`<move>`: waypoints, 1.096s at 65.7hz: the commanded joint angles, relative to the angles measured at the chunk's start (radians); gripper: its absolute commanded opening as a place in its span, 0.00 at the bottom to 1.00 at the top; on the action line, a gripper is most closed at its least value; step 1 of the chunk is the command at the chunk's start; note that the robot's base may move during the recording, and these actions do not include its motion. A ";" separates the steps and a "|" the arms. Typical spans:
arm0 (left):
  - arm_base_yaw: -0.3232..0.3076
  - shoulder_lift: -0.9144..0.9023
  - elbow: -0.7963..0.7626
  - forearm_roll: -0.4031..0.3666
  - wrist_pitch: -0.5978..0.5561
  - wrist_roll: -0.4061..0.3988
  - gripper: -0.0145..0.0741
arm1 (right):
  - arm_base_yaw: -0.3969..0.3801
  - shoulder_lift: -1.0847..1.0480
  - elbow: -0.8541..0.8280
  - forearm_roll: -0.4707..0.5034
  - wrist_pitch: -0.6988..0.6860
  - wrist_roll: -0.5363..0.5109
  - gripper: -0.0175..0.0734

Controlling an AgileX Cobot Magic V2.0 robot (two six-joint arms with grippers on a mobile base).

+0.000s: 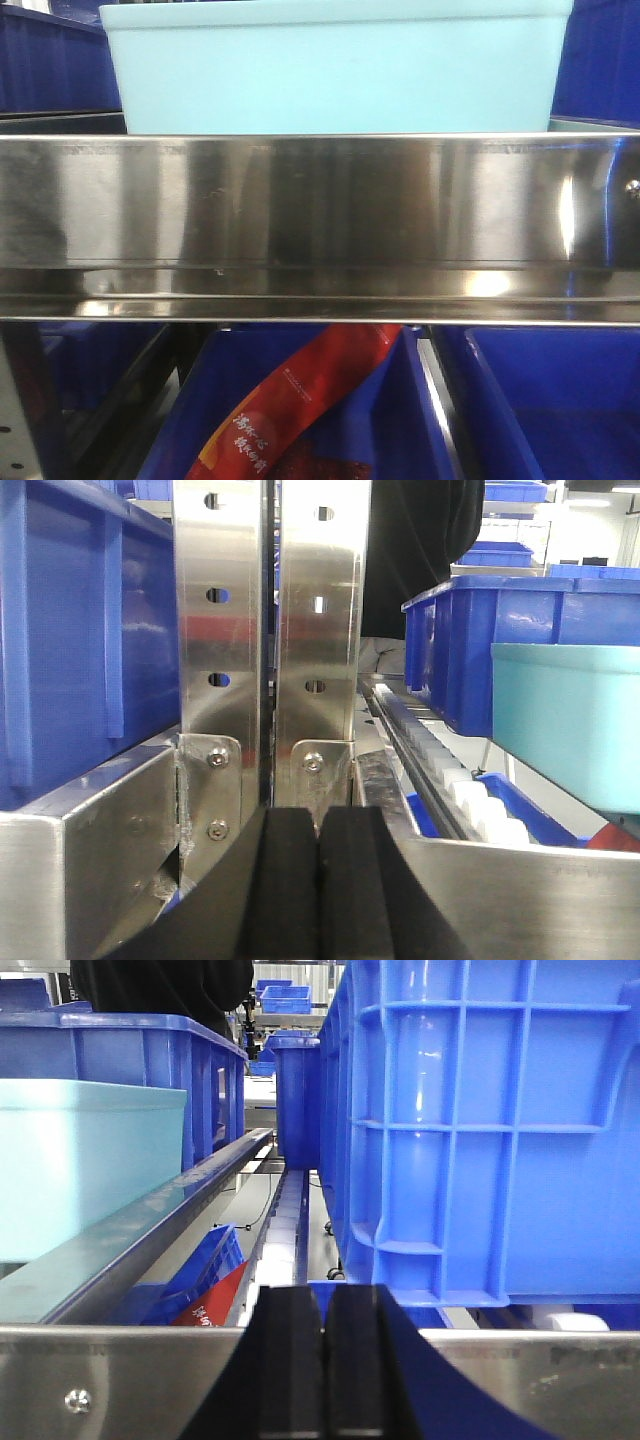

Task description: Fetch blue bin and place on conveyor start

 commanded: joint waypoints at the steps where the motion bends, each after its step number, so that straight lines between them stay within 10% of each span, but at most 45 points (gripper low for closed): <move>1: -0.004 -0.004 -0.005 -0.004 -0.015 0.001 0.04 | -0.006 -0.003 -0.002 -0.005 -0.021 -0.007 0.02; 72: -0.004 -0.004 -0.079 -0.001 -0.011 -0.003 0.04 | -0.006 -0.003 -0.076 0.058 -0.077 -0.007 0.02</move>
